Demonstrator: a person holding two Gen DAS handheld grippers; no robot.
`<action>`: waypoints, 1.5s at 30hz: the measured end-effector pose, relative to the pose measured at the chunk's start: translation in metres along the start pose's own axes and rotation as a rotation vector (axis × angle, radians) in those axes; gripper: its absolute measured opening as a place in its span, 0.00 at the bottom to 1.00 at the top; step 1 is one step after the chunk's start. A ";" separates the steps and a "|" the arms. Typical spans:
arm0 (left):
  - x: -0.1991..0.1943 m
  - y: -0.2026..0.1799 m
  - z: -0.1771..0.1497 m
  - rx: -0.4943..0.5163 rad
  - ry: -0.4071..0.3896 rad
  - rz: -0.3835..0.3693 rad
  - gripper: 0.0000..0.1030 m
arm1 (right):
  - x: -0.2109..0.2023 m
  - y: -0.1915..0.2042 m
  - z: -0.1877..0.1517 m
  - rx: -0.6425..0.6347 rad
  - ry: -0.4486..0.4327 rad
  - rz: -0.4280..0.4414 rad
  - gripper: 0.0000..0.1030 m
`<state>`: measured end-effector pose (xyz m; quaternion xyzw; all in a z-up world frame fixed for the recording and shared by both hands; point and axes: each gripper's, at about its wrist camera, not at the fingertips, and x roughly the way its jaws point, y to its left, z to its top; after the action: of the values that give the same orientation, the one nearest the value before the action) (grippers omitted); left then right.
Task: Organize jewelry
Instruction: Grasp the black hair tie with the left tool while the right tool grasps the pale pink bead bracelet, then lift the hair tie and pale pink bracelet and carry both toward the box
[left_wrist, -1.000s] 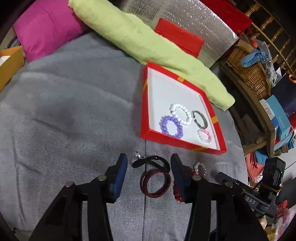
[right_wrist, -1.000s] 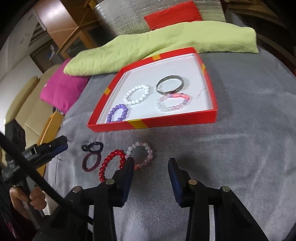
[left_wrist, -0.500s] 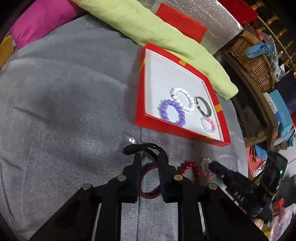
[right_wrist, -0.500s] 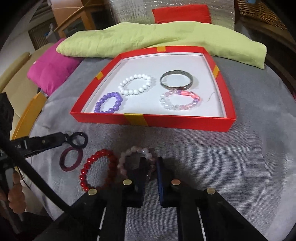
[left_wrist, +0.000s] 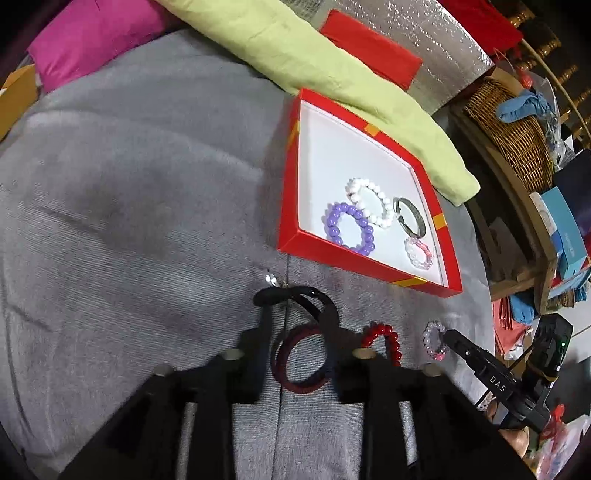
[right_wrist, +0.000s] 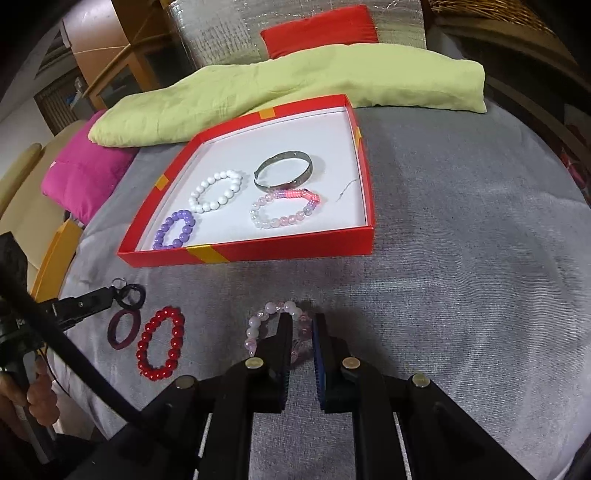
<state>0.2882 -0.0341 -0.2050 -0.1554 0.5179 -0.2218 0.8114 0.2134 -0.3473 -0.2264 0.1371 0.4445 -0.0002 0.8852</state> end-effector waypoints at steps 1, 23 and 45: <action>-0.003 0.000 0.000 0.006 -0.012 0.005 0.42 | -0.001 -0.002 0.000 0.005 0.005 0.009 0.11; 0.010 -0.007 0.017 0.012 -0.073 -0.080 0.05 | -0.012 0.003 -0.005 -0.066 -0.030 0.041 0.10; 0.040 -0.030 0.014 0.112 0.005 0.038 0.45 | 0.003 0.021 -0.016 -0.140 0.035 -0.004 0.61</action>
<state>0.3097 -0.0804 -0.2161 -0.0994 0.5094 -0.2356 0.8217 0.2049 -0.3231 -0.2328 0.0740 0.4593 0.0313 0.8846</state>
